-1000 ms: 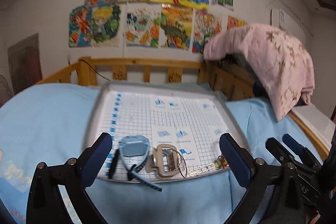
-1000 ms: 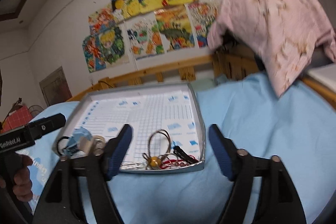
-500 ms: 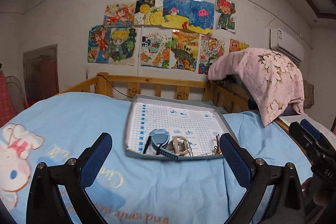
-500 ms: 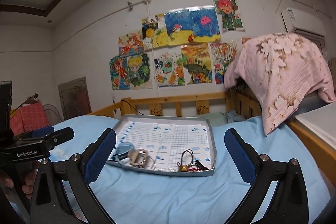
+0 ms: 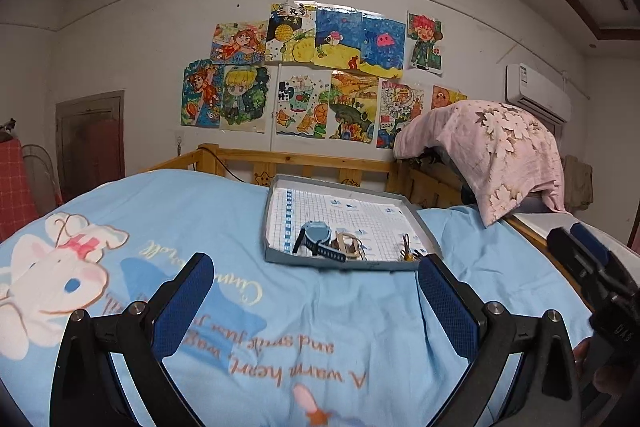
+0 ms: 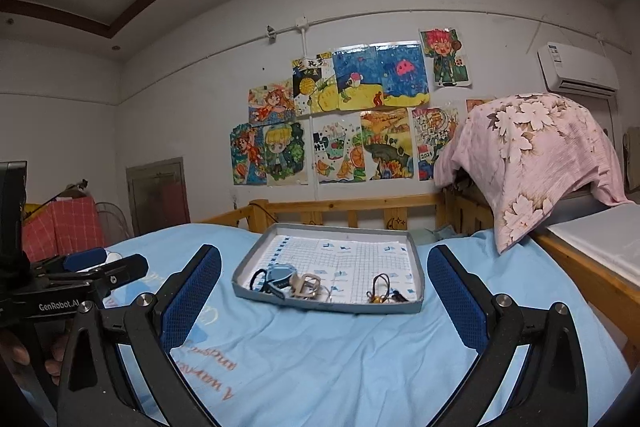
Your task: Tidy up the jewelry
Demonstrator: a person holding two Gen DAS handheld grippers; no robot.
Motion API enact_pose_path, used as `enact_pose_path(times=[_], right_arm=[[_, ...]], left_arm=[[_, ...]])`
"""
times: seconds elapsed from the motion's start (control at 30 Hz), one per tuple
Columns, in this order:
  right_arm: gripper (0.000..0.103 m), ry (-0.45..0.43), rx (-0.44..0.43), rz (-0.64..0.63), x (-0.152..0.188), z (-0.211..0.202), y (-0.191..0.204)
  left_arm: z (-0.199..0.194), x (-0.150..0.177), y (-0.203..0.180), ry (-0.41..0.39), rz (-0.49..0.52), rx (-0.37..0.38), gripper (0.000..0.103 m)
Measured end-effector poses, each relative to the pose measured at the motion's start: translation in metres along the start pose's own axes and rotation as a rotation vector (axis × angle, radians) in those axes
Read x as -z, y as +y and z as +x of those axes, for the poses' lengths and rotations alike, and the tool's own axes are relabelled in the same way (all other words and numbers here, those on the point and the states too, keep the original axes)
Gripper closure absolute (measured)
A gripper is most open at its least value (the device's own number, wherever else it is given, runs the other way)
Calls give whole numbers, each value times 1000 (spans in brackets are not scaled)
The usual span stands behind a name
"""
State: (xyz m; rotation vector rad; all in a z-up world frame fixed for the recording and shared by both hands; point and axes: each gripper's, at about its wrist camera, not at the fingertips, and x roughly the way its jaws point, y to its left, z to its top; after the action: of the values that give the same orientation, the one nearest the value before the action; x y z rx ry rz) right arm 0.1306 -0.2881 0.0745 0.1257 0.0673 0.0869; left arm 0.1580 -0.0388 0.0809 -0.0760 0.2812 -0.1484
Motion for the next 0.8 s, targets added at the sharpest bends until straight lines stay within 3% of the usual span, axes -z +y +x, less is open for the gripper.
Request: enact_pose_path(times=[0.43, 0.8], right_arm=[[2, 2, 36, -8, 38, -56, 13], [2, 74, 91, -18, 62, -67, 15]], left_arm=[[-48, 44, 3, -29, 59, -36, 0], [-68, 68, 12, -46, 72, -75, 0]])
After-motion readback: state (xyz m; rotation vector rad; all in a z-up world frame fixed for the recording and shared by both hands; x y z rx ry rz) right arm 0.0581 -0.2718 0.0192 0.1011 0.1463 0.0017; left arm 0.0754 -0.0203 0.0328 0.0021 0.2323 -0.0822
